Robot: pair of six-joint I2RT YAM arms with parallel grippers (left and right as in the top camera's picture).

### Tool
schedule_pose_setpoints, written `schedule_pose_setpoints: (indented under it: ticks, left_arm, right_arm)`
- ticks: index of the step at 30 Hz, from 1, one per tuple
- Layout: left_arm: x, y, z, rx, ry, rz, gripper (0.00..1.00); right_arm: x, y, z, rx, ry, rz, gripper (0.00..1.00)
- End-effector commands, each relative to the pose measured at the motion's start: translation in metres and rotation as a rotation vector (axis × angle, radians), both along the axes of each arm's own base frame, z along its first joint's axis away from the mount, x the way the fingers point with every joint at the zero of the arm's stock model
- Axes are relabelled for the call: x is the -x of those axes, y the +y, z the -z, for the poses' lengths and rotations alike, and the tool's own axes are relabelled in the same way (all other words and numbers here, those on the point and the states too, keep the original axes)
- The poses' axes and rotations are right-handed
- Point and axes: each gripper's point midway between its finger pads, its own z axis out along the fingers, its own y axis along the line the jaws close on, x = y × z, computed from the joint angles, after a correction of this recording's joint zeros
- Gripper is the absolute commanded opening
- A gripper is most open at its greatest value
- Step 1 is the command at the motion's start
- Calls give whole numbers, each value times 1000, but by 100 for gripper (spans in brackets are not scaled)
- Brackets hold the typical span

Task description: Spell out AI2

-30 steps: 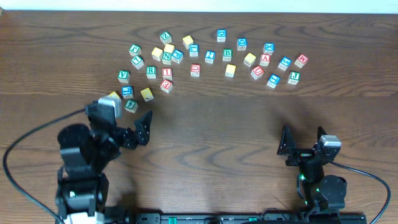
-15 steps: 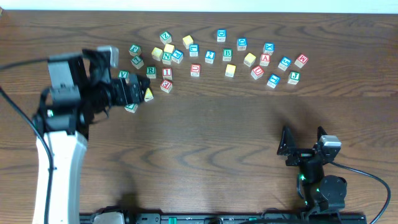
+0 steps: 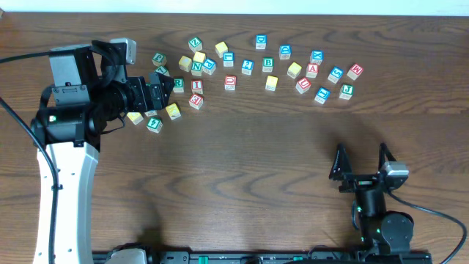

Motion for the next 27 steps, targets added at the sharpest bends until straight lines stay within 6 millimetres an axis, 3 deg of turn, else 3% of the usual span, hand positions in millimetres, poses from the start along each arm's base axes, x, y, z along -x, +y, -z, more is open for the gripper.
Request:
schedule_pose_setpoints:
  ticks: [1,6,11,18,27]
  left_arm:
    - [-3,-2,-9,3,-28,15,97]
    - [-4,-2,-10,2,-33,15,97]
    - [-4,-2,-11,2,-37,15,98]
    - [-3,-2,-10,3,-30,15,98]
    - [-5,-2,-11,2,-40,15,97]
  right_arm:
    - [5,6,-26,101,-77,-24,99]
    - [5,-5,-67,162,-100,31,99]
    - [-11,-7,-109,191,-78,28,99]
    - [-61,6,-159,214,12,-56,99]
    - [-141,20,-186,220,298,-170,99]
